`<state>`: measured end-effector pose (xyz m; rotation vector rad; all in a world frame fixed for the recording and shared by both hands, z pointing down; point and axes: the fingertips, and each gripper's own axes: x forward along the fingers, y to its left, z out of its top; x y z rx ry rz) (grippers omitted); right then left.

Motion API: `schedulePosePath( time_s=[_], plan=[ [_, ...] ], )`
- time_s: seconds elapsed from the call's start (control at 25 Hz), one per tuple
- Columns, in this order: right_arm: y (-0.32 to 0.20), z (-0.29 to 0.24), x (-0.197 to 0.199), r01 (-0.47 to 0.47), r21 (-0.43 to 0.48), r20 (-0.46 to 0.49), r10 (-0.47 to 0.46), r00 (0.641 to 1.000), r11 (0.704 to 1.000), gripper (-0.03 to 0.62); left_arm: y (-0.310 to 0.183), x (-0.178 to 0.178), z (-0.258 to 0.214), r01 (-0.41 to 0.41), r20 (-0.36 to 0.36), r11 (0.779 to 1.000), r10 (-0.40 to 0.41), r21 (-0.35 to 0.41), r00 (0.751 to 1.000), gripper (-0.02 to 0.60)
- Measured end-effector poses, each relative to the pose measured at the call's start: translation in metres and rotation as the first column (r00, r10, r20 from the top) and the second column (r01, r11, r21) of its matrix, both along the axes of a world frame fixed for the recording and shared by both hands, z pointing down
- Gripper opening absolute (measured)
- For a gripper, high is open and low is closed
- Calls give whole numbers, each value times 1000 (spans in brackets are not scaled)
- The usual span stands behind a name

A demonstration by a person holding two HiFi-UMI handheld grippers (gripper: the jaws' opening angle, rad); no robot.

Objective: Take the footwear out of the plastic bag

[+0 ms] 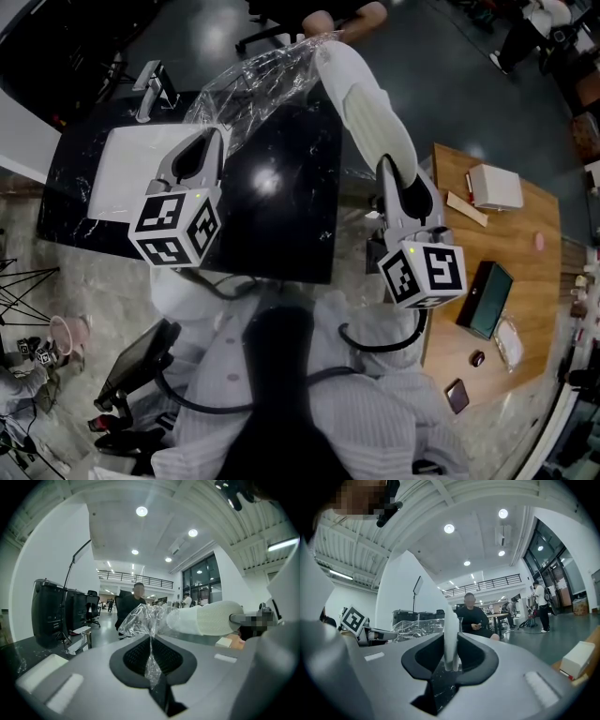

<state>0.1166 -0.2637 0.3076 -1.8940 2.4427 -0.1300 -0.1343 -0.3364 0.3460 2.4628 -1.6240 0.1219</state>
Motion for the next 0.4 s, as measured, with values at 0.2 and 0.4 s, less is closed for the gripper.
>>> schedulePosePath(
  time_s=[0.2,0.4],
  plan=[
    [1,0,1,-1,-4,2,1,1000,1000,100,0,1,0,-3,1,1000,3,-2,1000,12],
    [0,0,-1,7,-8,-4,-7,1000,1000,99,-2,0,-1,-5,6,1000,5,3,1000,12]
  ],
)
